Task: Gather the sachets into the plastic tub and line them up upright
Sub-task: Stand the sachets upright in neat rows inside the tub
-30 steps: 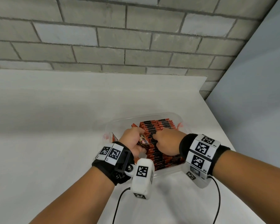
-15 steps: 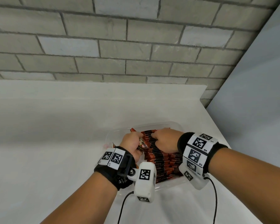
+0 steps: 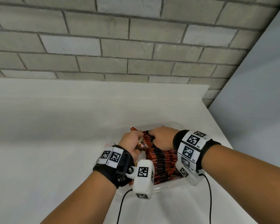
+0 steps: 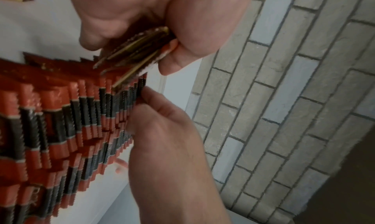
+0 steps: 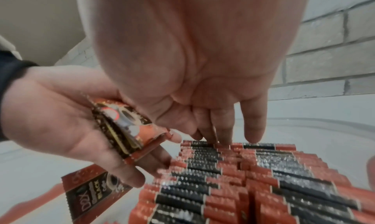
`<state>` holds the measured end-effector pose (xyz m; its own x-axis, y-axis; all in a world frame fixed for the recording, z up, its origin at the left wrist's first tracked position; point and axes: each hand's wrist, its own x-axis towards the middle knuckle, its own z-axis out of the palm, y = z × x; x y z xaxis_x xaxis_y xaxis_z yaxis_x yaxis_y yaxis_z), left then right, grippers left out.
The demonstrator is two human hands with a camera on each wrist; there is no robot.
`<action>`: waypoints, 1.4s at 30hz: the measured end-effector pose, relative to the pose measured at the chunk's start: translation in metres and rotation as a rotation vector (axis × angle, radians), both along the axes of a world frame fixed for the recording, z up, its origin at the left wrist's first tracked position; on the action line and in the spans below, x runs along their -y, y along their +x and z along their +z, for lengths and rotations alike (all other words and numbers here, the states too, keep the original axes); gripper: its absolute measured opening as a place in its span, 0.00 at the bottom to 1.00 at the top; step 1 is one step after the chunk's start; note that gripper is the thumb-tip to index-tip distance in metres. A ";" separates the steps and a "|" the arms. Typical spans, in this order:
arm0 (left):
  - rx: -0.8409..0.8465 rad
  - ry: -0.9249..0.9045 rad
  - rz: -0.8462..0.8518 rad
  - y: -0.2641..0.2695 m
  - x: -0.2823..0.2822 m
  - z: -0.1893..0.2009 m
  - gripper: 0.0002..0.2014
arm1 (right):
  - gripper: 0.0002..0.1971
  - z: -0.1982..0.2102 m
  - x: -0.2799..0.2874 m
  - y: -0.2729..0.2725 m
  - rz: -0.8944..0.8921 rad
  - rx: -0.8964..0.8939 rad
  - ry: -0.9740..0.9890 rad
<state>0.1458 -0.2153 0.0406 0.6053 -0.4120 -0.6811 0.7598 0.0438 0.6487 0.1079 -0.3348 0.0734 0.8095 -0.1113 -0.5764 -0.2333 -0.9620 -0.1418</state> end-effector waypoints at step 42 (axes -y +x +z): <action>0.310 -0.143 -0.180 -0.042 -0.034 0.002 0.11 | 0.11 0.014 0.056 -0.129 0.020 0.196 0.147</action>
